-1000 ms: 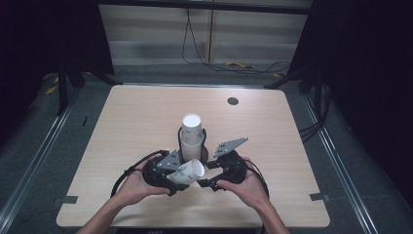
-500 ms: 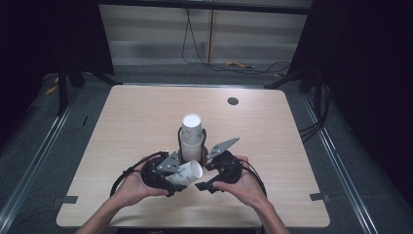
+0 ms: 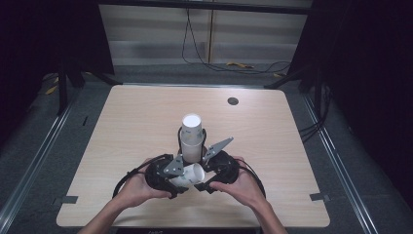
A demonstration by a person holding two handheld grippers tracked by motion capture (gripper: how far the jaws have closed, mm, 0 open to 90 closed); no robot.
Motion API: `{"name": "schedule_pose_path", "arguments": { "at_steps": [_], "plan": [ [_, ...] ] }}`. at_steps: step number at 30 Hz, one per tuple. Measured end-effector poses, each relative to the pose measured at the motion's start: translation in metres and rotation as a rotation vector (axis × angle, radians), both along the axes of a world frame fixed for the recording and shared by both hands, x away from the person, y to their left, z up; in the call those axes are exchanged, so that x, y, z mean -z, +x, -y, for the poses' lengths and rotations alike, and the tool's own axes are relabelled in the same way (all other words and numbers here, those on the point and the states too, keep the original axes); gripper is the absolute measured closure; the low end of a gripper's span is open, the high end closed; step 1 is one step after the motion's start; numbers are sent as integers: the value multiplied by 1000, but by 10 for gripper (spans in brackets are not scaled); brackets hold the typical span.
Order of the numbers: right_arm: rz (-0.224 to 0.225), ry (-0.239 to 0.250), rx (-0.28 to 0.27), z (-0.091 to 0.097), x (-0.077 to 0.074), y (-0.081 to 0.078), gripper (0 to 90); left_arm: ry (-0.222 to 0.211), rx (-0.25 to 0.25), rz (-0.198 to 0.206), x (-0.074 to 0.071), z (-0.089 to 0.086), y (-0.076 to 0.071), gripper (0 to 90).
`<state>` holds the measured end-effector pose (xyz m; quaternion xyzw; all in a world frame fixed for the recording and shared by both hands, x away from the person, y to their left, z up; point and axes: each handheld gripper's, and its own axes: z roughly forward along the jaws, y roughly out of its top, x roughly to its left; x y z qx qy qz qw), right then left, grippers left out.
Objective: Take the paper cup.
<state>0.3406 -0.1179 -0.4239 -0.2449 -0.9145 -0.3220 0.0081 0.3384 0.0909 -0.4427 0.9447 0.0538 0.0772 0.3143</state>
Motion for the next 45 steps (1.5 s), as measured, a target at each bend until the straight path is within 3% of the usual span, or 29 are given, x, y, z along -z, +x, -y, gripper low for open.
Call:
{"name": "schedule_pose_path", "arguments": {
  "at_steps": [5, 10, 12, 21, 33, 45],
  "plan": [
    [-3, -16, -16, -1, 2, -1, 236, 40, 10, 8, 1, 1, 0, 318],
    [-18, -39, -31, -4, 4, -1, 244, 55, 12, 23, 2, 2, 1, 319],
    [-10, -45, -35, -6, 4, -2, 303, 57, 7, 23, 3, 3, 0, 318],
    [-8, -44, -50, -8, 3, -1, 285, 88, 40, 52, 2, 11, -2, 317],
    [-21, -36, -81, -10, 3, -2, 298, 80, 92, 67, 2, 18, -9, 320],
    [-30, -25, -89, -10, 3, -2, 289, 67, 104, 67, 3, 19, -11, 321]
  ]
}}
